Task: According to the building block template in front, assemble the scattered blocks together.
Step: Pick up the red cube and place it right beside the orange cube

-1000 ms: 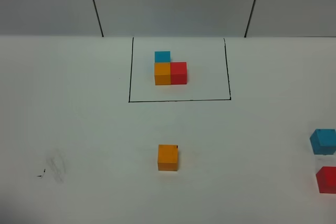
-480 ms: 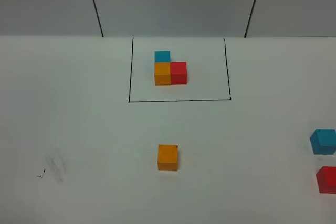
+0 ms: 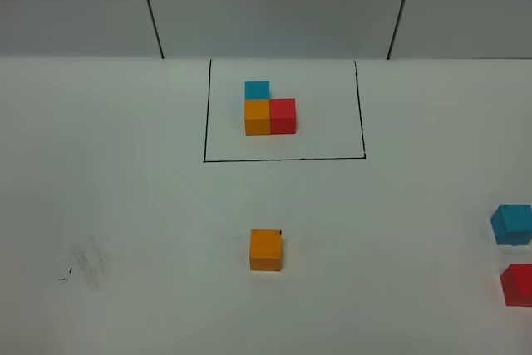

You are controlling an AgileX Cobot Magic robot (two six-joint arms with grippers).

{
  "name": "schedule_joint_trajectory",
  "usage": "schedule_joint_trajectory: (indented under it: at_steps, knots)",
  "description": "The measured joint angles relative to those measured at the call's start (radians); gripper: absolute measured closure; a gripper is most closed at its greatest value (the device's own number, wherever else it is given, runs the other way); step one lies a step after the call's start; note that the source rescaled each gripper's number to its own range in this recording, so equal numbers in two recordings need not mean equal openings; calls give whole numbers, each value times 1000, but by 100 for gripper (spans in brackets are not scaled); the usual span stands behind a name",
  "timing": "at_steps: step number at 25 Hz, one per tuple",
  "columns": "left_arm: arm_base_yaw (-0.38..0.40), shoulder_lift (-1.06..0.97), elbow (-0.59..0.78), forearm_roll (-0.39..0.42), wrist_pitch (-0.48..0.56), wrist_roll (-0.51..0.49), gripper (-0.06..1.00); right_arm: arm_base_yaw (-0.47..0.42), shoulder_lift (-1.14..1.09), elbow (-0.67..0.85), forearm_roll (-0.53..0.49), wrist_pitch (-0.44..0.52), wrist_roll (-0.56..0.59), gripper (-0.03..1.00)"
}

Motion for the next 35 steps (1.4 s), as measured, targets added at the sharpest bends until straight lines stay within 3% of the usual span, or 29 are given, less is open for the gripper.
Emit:
schedule_joint_trajectory:
  at_steps: [6, 31, 35]
  knots:
    - [7, 0, 93, -1, -2, -16, 44, 0, 0, 0, 2, 0, 0, 97]
    - [7, 0, 97, -1, -7, -22, 44, 6, 0, 0, 3, 0, 1, 97]
    - [7, 0, 97, -1, -7, -22, 44, 9, 21, 1, 7, 0, 57, 96]
